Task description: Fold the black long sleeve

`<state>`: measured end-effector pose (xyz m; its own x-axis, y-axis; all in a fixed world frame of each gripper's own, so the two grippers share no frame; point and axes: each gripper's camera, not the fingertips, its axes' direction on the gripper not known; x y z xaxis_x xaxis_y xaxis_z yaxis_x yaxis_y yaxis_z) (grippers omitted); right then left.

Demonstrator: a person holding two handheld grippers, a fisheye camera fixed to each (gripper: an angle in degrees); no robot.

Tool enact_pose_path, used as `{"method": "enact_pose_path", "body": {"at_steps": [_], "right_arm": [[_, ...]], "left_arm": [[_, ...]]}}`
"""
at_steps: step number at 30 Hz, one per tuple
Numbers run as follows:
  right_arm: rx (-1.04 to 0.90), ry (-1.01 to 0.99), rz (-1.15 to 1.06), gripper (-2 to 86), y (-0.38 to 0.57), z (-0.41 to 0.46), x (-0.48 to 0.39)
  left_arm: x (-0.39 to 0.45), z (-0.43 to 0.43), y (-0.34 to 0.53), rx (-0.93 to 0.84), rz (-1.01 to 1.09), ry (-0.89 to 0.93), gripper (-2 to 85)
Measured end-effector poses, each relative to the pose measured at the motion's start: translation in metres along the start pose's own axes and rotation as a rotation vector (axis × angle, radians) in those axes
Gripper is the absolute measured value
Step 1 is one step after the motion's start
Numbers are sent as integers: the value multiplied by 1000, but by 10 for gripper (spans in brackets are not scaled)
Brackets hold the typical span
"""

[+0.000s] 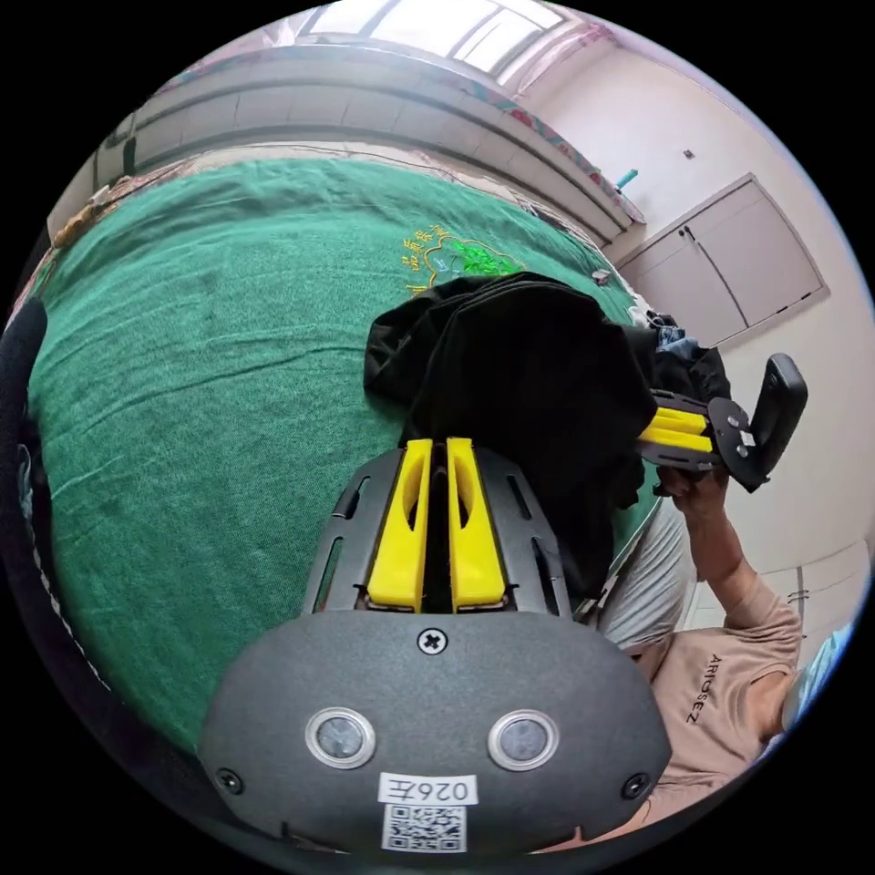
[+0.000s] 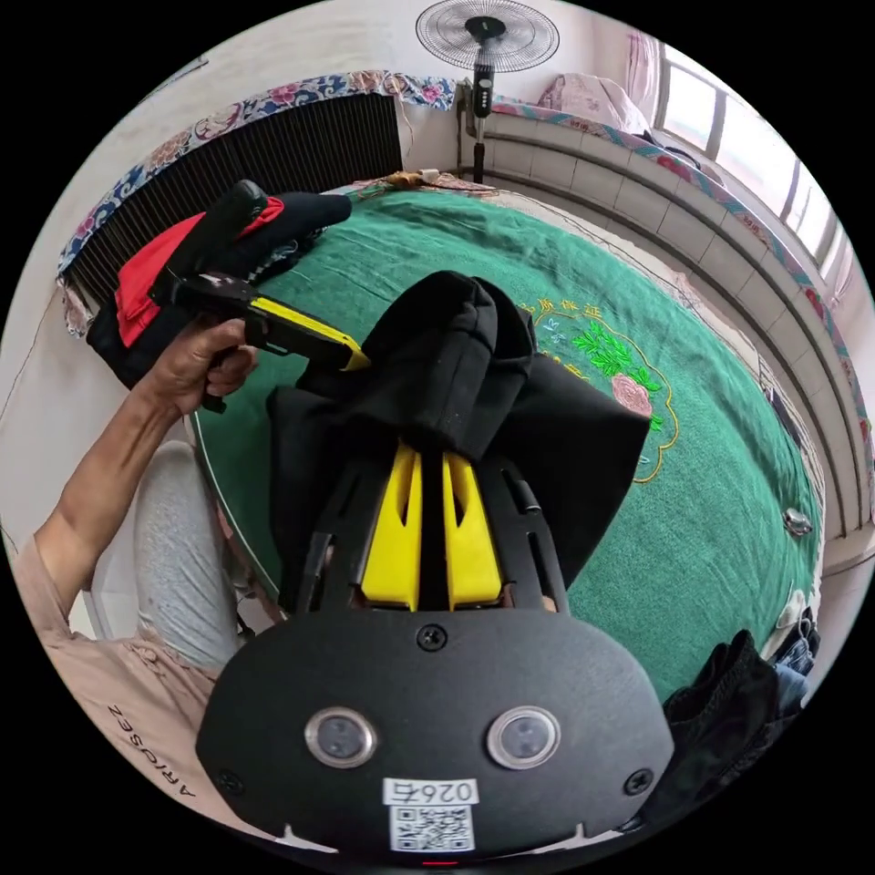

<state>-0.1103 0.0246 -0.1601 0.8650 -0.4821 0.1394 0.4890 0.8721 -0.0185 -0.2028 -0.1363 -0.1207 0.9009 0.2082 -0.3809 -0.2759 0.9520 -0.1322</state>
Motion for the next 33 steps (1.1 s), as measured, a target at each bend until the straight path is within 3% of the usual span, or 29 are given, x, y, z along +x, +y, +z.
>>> {"method": "enact_pose_path", "body": {"at_steps": [7,9,14,16,18,21,25,27,29,31,33], "right_arm": [[235,-125,45,-13,57,-90,25],[315,-133,41,-13,75,-116,24],[430,-48,10,-14,92,-157,6],[452,9,-3,-15,92,-169,-1],[487,119,-5,-14,93,-186,-7],[541,213,24,-14,98,-210,-5],[565,161,33,-14,108,-230,3],[589,135,17,-14,119,-237,-2],[582,209,38,-14,127,-235,-3],[514,283,109,-13,131,-226,15],[395,217,269,-10,142,-209,62]], "left_arm": [[40,-59,56,255,159,-95,67],[51,-76,62,347,210,-80,232],[91,-72,43,315,383,-108,310],[105,-57,32,205,416,-124,299],[111,-53,30,143,409,-65,215],[94,-81,53,293,344,60,92],[81,-101,76,368,326,141,99],[88,-84,69,227,348,154,130],[90,-69,62,118,334,114,60],[78,-70,63,155,298,250,16],[57,-82,76,266,204,392,8]]}}
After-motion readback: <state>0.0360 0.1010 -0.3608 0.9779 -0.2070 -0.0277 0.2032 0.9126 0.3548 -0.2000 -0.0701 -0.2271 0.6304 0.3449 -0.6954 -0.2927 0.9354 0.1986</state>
